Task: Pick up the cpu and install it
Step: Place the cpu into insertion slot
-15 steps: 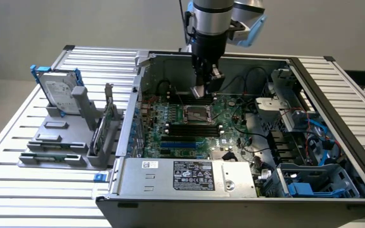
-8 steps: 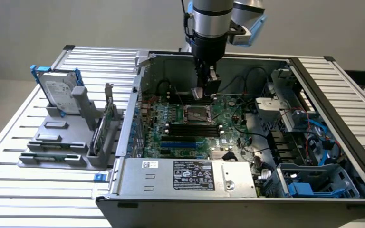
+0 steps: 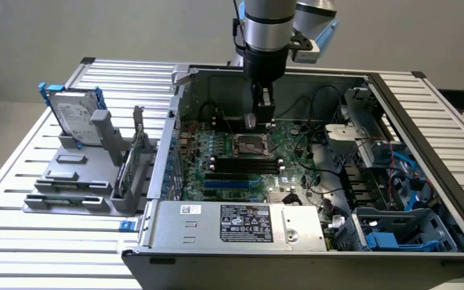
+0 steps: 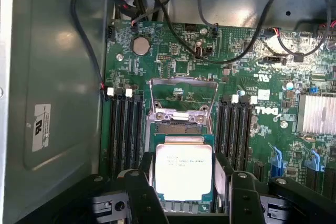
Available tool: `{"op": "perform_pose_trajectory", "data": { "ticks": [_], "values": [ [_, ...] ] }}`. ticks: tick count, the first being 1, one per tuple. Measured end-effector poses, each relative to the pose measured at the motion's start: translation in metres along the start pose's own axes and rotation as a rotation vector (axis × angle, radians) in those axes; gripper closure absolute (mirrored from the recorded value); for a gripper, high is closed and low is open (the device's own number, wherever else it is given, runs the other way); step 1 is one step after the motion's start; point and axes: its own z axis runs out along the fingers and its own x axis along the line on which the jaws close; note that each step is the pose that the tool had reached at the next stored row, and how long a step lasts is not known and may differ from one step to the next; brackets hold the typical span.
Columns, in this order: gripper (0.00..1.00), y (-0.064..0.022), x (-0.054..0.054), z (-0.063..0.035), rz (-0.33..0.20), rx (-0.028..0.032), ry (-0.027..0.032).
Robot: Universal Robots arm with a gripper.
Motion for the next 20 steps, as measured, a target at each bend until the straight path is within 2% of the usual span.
{"op": "perform_pose_trajectory", "data": {
  "ticks": [6,9,11,13,15,20],
  "values": [
    [0.45,-0.0004,0.000,0.0064,0.105,-0.0024,-0.0061],
    [0.45,-0.0025,0.000,0.0076,0.124,-0.0026,-0.0069],
    [0.45,-0.0074,0.000,0.0089,0.125,-0.0027,-0.0011],
    [0.45,-0.0132,0.000,0.0109,0.125,-0.0060,0.0041],
    [0.45,-0.0141,0.000,0.0136,0.125,-0.0097,0.0086],
    [0.45,-0.0146,0.000,0.0209,0.120,-0.0250,0.0115]
  ]
}}
